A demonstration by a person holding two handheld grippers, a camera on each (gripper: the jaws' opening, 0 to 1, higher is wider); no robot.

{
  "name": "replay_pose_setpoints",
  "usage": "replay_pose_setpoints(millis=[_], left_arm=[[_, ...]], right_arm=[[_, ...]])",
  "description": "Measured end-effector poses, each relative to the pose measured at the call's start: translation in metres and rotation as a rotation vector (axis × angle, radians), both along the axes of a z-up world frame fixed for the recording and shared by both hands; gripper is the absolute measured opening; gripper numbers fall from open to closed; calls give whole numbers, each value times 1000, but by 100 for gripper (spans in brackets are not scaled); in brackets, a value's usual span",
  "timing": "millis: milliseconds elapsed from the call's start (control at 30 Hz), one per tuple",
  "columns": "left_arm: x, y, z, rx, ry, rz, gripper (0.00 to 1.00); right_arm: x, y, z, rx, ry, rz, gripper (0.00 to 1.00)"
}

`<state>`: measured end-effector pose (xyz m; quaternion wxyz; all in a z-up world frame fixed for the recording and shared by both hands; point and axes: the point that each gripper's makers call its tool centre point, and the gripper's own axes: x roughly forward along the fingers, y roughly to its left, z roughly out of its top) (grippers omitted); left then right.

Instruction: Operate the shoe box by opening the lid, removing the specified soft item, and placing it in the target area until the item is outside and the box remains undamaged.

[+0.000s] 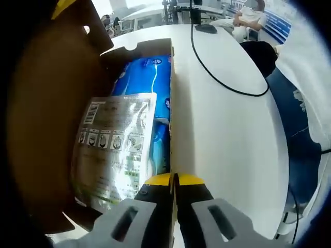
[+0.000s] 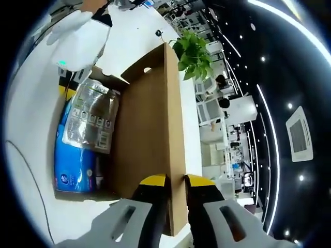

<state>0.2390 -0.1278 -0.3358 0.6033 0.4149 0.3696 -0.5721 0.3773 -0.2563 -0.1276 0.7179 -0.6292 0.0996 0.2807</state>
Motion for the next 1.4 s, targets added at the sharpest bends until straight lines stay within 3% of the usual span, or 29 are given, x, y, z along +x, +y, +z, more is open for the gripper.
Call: replay_pose_setpoints(millis=[167, 400, 767, 1400], left_arm=[[0, 0, -1, 2, 3, 5, 1], [0, 0, -1, 6, 3, 7, 1], [0, 0, -1, 1, 0, 10, 1], [0, 0, -2, 6, 1, 5, 1]], right_arm=[[6, -1, 1, 19, 28, -3, 11], [14, -1, -1, -35, 26, 19, 9], [26, -1, -1, -38, 50, 9, 8], [41, -2, -3, -7, 133, -33, 7]])
